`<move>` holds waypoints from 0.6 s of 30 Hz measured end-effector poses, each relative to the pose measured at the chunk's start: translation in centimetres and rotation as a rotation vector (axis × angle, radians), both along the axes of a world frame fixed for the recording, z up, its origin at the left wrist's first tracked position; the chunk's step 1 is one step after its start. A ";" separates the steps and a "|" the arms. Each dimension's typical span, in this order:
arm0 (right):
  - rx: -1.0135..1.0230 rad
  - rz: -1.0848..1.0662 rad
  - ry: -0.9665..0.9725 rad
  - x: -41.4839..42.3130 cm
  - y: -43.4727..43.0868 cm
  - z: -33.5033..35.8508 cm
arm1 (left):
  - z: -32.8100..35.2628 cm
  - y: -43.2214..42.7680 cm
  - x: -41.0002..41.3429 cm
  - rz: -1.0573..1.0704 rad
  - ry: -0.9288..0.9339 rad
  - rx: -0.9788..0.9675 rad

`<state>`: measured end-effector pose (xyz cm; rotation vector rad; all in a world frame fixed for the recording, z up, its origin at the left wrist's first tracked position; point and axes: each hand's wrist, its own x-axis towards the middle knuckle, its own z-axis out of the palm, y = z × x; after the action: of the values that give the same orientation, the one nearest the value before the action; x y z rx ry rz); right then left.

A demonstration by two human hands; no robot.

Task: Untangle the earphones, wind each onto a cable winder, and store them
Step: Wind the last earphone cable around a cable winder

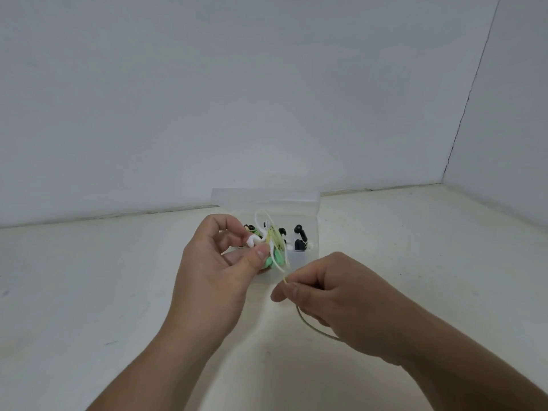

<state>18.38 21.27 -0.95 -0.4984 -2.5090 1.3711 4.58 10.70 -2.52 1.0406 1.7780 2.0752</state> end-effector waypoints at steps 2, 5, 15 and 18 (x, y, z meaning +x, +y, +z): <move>0.011 -0.017 0.000 0.0 -0.1 0.0 | 0.0 0.0 -0.1 0.000 0.021 -0.012; 0.013 -0.060 0.007 0.1 0.0 0.2 | -0.3 0.0 -0.5 0.020 0.071 -0.028; -0.094 -0.224 0.172 0.8 1.2 0.9 | -0.3 -0.3 -0.1 0.013 0.270 -0.160; -0.196 -0.199 0.214 1.2 1.8 1.2 | -0.4 -0.4 0.1 -0.011 0.351 -0.255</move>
<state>19.59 23.03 0.21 -0.5873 -2.1077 1.5116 4.65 10.31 -2.91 1.3943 2.1224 1.6764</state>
